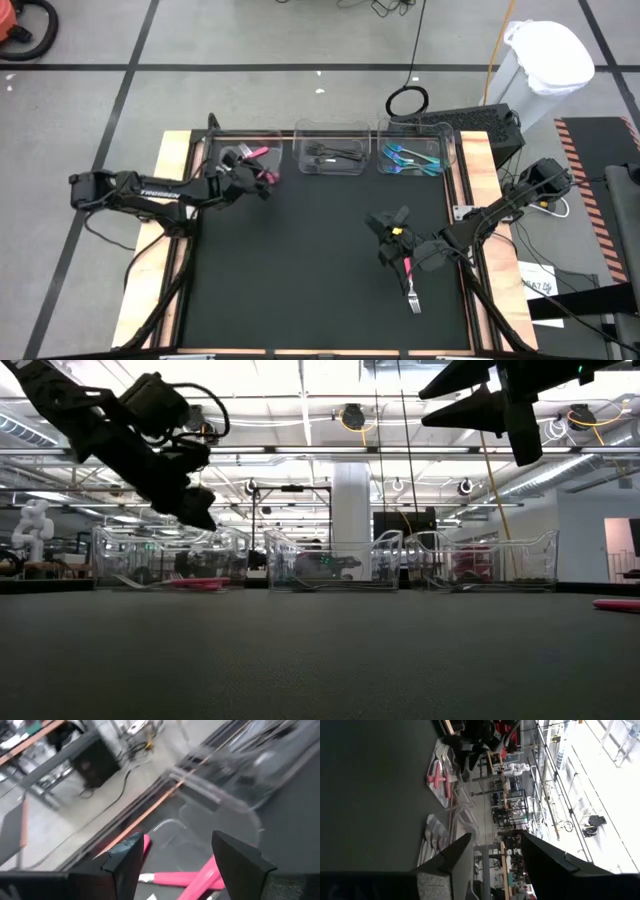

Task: Sort silverware by color (type)
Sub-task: Put the pink fork into the transparent bin

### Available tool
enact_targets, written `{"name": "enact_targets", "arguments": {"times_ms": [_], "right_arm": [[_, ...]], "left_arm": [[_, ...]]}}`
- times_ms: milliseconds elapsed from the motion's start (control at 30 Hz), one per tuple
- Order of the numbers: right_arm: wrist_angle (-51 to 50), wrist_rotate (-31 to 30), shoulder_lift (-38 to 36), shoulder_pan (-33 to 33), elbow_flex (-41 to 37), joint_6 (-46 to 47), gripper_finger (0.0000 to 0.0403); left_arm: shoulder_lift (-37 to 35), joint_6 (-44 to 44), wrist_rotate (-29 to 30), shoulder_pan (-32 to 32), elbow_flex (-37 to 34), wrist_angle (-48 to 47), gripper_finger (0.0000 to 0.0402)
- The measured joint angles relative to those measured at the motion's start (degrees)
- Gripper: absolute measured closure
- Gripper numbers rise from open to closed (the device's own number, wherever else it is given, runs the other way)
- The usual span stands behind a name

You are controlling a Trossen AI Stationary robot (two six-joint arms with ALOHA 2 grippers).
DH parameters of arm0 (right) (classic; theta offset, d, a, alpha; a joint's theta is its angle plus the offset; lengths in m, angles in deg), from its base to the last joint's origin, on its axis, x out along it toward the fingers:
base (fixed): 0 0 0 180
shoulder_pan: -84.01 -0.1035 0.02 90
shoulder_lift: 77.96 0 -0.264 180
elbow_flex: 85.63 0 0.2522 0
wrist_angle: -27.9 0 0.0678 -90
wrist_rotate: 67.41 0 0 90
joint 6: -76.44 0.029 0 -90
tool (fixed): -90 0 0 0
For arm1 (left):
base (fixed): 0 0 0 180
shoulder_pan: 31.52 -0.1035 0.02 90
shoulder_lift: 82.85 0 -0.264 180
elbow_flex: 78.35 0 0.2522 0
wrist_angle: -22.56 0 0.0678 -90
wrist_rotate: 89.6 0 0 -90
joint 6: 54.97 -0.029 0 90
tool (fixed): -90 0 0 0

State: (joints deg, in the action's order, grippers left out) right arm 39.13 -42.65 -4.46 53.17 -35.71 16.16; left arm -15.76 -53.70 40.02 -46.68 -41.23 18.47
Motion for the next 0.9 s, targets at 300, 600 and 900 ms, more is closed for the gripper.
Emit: {"name": "enact_targets", "arguments": {"times_ms": [300, 600, 900], "right_arm": [[0.00, 5.16, 0.00, 0.01, 0.00, 2.58, 0.0236], [-0.02, 4.99, 0.00, -0.02, 0.00, 2.54, 0.0236], [-0.46, -1.80, 0.00, -1.61, 0.00, 6.64, 0.0236]], "left_arm": [[-0.33, -11.57, 4.05, 10.91, 0.00, 20.04, 0.0165], [-0.33, -17.02, 8.22, 18.16, 2.55, 23.17, 0.0165], [-0.33, -15.37, 8.22, 25.90, 9.16, 15.23, 0.0165]]}}
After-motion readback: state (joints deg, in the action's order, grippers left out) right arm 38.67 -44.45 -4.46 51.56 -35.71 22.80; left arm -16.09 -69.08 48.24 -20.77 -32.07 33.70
